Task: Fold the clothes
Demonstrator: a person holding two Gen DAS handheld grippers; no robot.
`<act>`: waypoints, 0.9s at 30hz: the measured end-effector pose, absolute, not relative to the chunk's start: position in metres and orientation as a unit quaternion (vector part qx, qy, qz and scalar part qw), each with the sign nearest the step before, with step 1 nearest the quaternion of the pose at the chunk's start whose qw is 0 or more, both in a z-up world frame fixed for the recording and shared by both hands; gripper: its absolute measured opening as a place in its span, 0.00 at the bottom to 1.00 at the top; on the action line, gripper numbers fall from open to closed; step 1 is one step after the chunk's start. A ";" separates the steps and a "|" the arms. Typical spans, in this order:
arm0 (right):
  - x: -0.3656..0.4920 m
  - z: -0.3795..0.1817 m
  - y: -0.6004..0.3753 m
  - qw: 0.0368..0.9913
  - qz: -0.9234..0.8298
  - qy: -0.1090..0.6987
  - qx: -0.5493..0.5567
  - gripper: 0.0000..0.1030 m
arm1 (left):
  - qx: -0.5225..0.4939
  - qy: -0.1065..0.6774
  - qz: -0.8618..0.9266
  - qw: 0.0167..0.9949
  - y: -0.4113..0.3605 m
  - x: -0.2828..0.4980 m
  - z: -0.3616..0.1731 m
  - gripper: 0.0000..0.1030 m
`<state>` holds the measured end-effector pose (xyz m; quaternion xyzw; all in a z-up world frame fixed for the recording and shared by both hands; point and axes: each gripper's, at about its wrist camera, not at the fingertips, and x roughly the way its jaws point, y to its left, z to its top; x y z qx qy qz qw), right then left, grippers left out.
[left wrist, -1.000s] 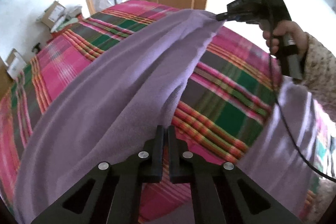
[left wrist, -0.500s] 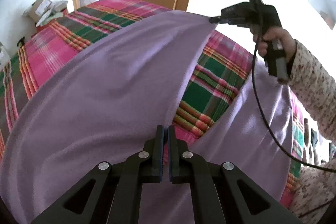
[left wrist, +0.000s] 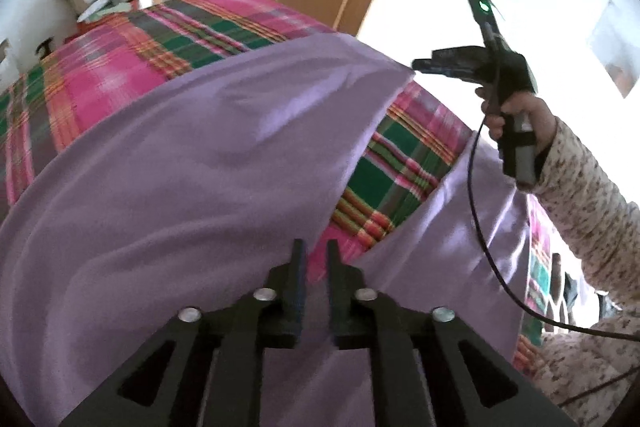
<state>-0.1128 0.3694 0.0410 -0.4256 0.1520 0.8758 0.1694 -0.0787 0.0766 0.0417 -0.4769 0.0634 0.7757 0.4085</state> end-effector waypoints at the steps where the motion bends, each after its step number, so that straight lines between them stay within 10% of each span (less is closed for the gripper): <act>1: -0.110 0.048 0.365 0.166 0.880 0.147 -0.419 0.17 | -0.474 0.053 0.782 0.400 0.067 -0.078 0.045 0.12; 14: -0.102 0.038 0.186 -0.113 0.887 0.050 -0.446 0.24 | -0.471 -0.100 0.855 0.191 -0.115 -0.067 0.047 0.12; 27: -0.086 0.034 0.126 -0.152 0.873 0.009 -0.463 0.25 | -0.437 -0.250 0.864 -0.008 -0.268 -0.058 0.028 0.12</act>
